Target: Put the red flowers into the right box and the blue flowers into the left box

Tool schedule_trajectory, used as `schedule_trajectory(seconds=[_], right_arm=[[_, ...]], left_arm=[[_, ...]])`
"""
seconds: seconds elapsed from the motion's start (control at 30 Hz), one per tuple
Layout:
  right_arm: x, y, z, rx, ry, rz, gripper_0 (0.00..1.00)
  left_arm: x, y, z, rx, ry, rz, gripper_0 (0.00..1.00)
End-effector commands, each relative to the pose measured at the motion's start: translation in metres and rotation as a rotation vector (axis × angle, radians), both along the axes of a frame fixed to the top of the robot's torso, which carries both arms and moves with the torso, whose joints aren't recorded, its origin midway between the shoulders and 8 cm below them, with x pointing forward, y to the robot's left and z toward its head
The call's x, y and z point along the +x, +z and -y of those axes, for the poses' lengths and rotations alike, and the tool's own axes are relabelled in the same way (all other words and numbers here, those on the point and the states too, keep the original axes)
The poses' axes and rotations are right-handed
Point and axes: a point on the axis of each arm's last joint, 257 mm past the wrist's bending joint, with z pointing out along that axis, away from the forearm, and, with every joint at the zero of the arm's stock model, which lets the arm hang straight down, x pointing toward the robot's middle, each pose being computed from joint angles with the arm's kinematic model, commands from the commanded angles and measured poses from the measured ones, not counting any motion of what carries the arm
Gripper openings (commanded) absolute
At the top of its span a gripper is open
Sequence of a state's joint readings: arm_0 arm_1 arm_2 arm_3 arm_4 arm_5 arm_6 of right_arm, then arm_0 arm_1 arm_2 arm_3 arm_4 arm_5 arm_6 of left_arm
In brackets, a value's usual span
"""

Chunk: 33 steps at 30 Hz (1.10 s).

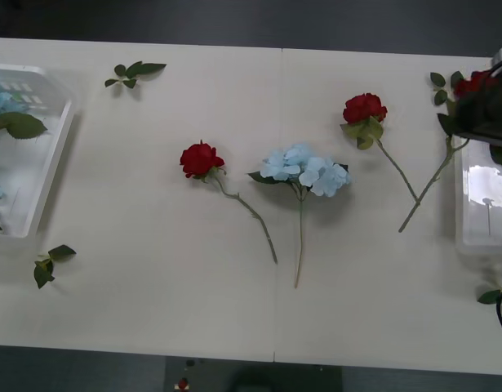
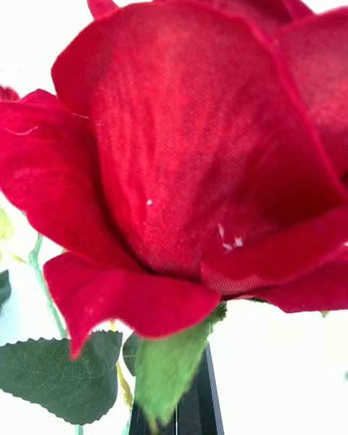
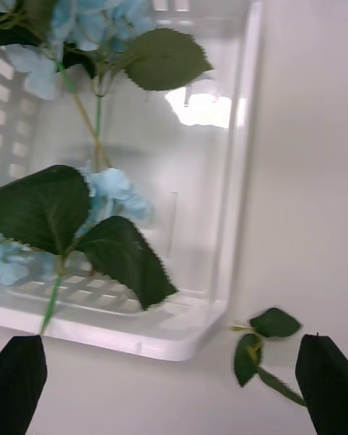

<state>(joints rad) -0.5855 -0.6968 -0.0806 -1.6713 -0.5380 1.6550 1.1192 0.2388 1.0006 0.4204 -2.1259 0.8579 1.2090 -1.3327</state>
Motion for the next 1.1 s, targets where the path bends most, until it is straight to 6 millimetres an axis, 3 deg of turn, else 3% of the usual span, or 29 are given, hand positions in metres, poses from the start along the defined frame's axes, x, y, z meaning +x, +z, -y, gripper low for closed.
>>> schedule_trajectory(seconds=[0.03,0.33,0.47,0.83,1.1], right_arm=[[-0.001,0.047,0.034,-0.017,-0.019,0.082,0.0],[-0.022,0.091,0.109,-0.143,-0.026,0.106,0.0],[-0.027,0.094,0.143,-0.175,-0.024,0.092,0.0],[-0.015,0.043,0.202,-0.158,-0.01,0.069,0.0],[-0.009,-0.005,0.231,-0.168,-0.02,0.05,0.0]], left_arm=[[0.022,0.011,0.062,-0.085,-0.029,0.054,1.0],[0.046,0.011,0.16,-0.225,-0.131,0.112,1.0],[0.049,0.0,0.199,-0.262,-0.188,0.079,1.0],[0.058,-0.044,0.283,-0.321,-0.118,0.051,1.0],[0.057,-0.074,0.324,-0.355,-0.05,0.013,1.0]])
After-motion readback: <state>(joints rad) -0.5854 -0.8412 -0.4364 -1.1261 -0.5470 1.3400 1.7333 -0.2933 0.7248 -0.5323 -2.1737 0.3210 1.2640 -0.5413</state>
